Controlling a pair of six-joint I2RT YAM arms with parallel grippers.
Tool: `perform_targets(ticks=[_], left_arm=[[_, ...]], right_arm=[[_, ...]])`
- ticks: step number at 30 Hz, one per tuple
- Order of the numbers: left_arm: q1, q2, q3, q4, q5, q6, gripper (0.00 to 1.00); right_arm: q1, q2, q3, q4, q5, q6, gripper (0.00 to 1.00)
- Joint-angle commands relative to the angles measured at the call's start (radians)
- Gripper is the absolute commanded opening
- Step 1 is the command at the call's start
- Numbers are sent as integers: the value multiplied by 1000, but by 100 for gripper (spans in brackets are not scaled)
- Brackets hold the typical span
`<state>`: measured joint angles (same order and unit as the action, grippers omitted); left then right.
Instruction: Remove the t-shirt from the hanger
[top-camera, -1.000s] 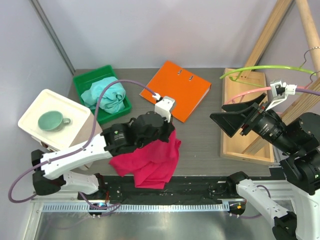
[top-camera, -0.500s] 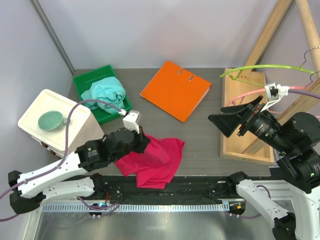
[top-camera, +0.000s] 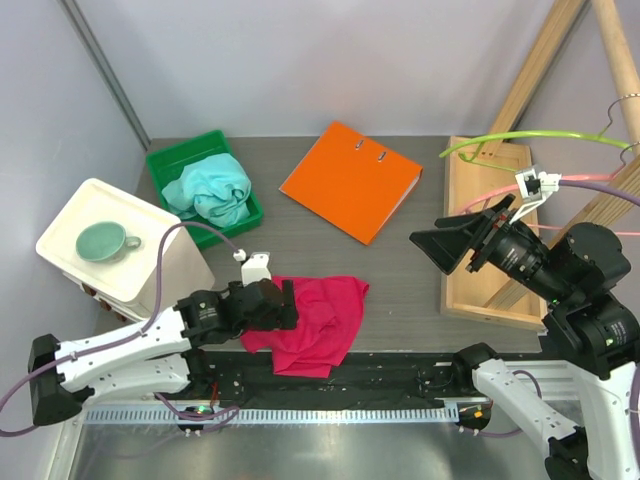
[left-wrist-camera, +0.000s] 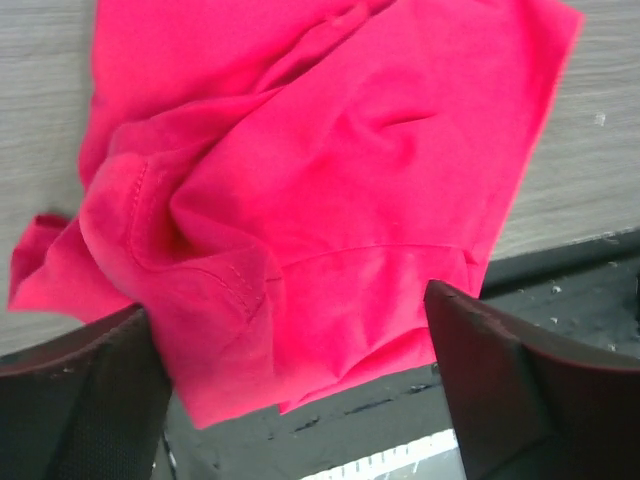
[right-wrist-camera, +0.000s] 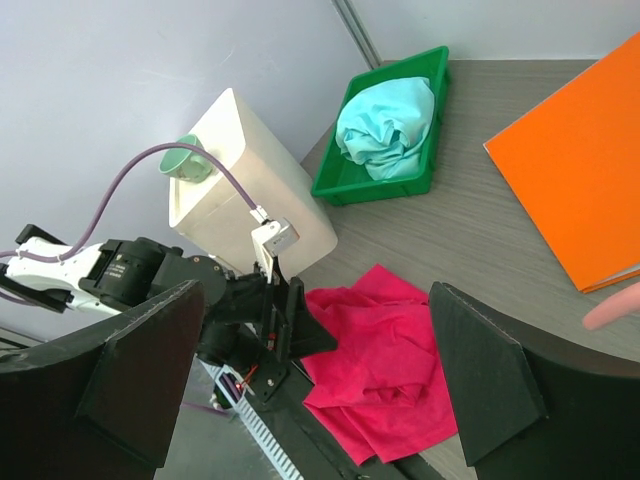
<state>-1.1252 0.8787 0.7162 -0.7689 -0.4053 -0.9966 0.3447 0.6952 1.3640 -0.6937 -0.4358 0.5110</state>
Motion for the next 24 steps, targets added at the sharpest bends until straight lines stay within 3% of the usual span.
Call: perform_targets(ticks=[1,8,14,19,20,23,24], left_arm=[[2,49,-1,-65,-64,-115,100],[2,196,-6,-158,-81,-315,100],[2,333,-47,78,19,-352,100],[-1,428,-92,151,-20,-441,97],[-2,433,-98,187,-30,-444,95],[-2,425,-141,285,-46,-455,74],[-2,419,-152,305,-58,-452,59]], right_arm=[[-6,-5,3,56,-12,6,100],[-4,-2,-16,71,-15,9,100],[-4,1,-25,77,-20,11,100],[-4,-6,-14,62,-15,6,100],[-4,-8,-14,59,-14,1,100],[-4,-16,-25,51,-7,-5,100],[-4,-17,-28,51,-6,-6,99]])
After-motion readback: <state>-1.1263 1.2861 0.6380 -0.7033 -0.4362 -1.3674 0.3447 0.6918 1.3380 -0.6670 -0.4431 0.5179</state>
